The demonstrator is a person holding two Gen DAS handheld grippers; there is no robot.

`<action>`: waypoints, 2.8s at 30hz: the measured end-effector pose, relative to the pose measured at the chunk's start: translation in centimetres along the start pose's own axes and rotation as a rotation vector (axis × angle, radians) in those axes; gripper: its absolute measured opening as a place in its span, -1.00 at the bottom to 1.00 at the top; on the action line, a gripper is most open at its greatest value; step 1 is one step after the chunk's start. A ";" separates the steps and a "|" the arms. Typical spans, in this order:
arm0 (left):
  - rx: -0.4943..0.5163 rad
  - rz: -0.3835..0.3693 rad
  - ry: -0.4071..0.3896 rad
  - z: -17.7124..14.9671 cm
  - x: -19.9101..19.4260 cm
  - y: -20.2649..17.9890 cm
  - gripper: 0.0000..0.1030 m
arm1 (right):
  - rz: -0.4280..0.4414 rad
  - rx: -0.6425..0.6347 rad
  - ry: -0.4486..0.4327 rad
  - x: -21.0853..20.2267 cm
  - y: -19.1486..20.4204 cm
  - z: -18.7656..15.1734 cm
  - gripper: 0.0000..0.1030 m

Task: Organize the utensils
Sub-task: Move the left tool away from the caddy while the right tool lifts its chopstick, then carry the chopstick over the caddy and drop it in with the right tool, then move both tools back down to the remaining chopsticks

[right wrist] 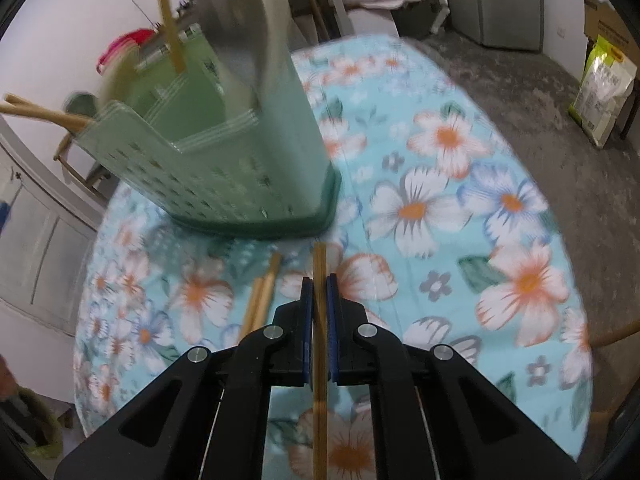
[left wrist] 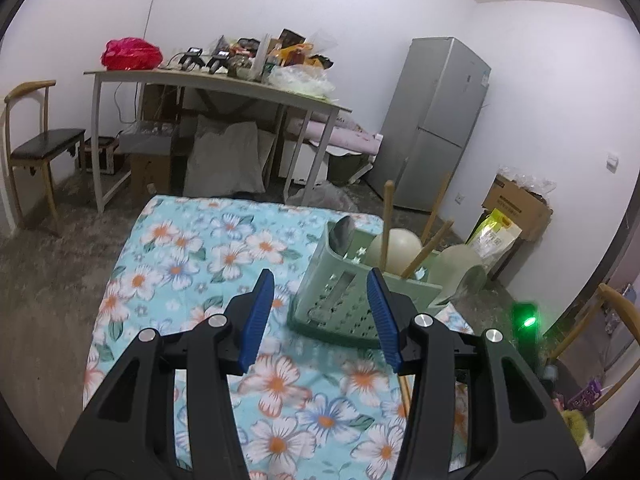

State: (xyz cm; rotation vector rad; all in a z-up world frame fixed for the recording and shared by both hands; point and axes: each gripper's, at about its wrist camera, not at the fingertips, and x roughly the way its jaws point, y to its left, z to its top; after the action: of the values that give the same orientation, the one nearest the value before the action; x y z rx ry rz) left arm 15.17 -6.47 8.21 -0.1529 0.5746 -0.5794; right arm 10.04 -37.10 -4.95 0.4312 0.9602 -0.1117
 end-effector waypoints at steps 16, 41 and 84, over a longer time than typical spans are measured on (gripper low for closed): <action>-0.041 0.026 0.049 -1.5 0.7 1.5 -0.12 | 0.088 -0.113 -0.297 -13.5 2.9 3.4 -0.87; -0.057 0.073 0.033 -1.7 -0.7 2.1 -0.11 | 0.238 -0.224 -0.595 -18.0 10.1 15.2 -0.87; 0.049 0.116 0.201 -4.8 2.5 -1.0 0.27 | 0.243 -0.080 -0.356 -13.6 1.6 2.8 0.08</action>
State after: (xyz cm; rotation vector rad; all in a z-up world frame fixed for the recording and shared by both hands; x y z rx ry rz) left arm 13.79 -8.55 3.37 -0.0150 0.7580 -0.4985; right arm 4.84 -38.10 8.03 0.4335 0.5556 0.0689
